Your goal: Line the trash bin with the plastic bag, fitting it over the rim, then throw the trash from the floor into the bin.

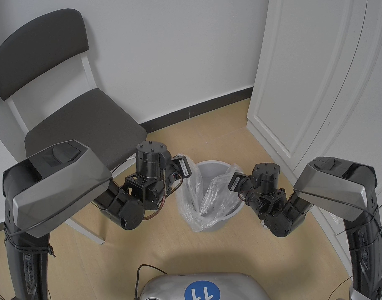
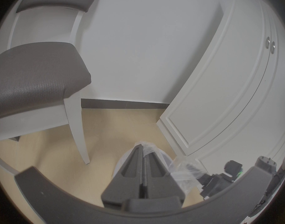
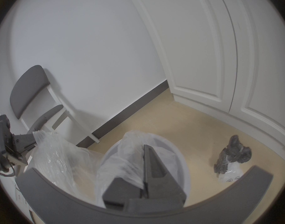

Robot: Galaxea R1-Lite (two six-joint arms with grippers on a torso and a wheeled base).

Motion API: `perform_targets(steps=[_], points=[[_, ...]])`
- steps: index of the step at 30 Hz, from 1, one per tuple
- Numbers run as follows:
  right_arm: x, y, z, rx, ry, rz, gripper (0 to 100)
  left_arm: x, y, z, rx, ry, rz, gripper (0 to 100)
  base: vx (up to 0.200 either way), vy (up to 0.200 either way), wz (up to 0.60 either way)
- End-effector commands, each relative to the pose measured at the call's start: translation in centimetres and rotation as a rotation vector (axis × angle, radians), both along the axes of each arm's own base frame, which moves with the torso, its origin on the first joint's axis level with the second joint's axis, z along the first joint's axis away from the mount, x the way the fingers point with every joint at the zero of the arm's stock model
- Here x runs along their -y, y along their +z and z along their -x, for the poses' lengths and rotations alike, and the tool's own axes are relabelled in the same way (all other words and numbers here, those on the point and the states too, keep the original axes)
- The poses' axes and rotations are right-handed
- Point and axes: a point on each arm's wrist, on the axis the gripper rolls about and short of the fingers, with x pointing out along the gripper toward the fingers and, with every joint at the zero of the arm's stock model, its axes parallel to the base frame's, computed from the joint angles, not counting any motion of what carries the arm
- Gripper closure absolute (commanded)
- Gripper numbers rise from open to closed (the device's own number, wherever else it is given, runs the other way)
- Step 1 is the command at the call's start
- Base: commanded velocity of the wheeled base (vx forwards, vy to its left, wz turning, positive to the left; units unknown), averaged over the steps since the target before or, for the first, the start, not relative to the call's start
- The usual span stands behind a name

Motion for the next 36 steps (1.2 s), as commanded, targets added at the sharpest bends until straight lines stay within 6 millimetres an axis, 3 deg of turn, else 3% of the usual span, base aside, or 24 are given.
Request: perform_targets(steps=[1,2,6,13,19,28,36], points=[[-0.9,-1.0,-1.0,-0.017,0.006,-0.005,100,0.7,0.0,0.7,-0.004,-0.020,-0.003,100,0.000,0.000,0.00],[-1.4,-1.6,-2.1,-0.065,-0.007,-0.031,100,1.3,-0.2,1.3,-0.013,-0.040,-0.007,100,0.000,0.000,0.00],[-1.2,-2.6,-2.7,-0.129,-0.023,-0.048,100,2.2,-0.5,2.0,-0.021,-0.066,-0.011,100,0.000,0.000,0.00],[-0.8,-2.1,-2.6,-0.128,-0.030,-0.052,100,4.2,-1.8,2.7,-0.041,-0.110,-0.009,100,0.000,0.000,0.00],[0.0,-1.4,-3.0,-0.113,-0.049,-0.047,100,5.4,-3.4,0.3,-0.037,-0.101,-0.005,100,0.000,0.000,0.00],[2.1,1.3,-2.7,-0.084,-0.071,-0.013,100,6.6,-3.1,-2.1,-0.034,-0.091,0.046,100,0.000,0.000,0.00],[3.1,0.9,-2.8,-0.094,-0.082,0.035,100,5.9,-4.0,-3.6,-0.080,-0.110,0.116,100,0.000,0.000,0.00]])
